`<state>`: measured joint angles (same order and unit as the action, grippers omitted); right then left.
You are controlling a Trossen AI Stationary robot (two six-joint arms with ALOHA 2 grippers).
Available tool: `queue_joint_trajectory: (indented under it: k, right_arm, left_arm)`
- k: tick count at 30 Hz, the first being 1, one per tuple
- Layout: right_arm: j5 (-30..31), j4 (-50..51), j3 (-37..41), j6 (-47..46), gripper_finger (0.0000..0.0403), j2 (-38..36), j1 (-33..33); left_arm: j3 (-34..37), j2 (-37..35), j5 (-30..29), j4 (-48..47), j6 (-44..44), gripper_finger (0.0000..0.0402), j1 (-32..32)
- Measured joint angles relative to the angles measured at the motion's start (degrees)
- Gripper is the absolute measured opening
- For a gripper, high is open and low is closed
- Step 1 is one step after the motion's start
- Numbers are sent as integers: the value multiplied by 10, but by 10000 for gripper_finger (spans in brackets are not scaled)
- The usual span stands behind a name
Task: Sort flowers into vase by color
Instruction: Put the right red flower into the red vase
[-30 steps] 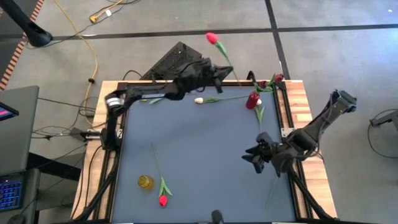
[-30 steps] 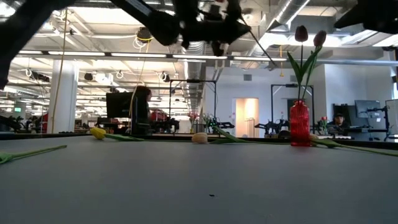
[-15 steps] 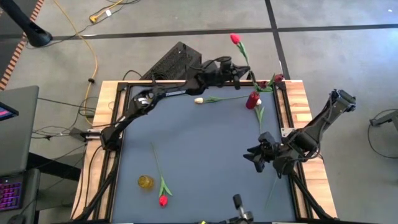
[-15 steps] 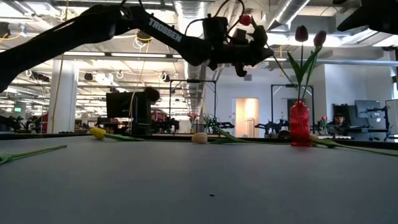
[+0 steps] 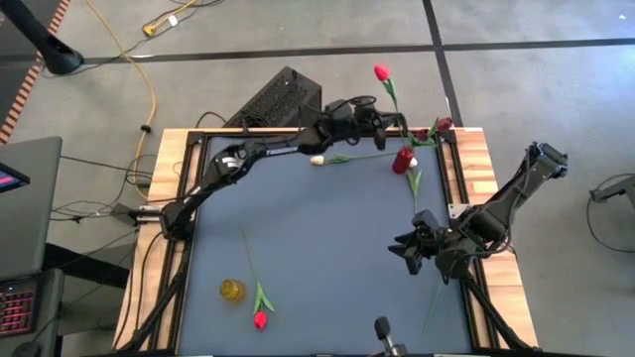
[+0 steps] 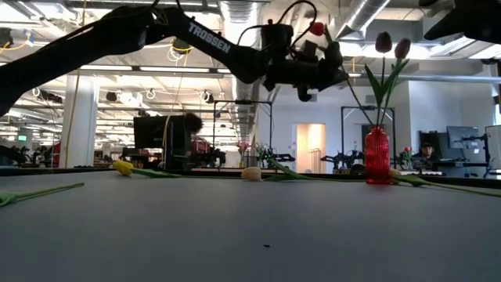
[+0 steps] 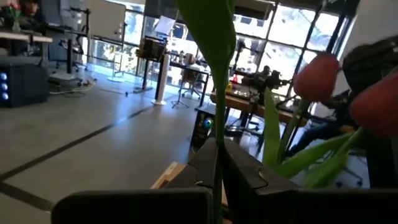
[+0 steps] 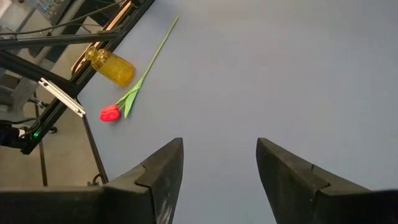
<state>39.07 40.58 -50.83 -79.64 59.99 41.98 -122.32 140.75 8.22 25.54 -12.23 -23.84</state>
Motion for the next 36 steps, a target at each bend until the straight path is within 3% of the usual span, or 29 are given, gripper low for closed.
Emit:
queue_joint_trajectory:
  k: [18,36]
  right_arm:
    - [-1,-3,0,0,227,0,0]
    - [-2,-3,0,6,227,0,0]
  left_arm:
    - [1,0,13,-27,129,5,22]
    - [1,0,29,-137,96,135,28]
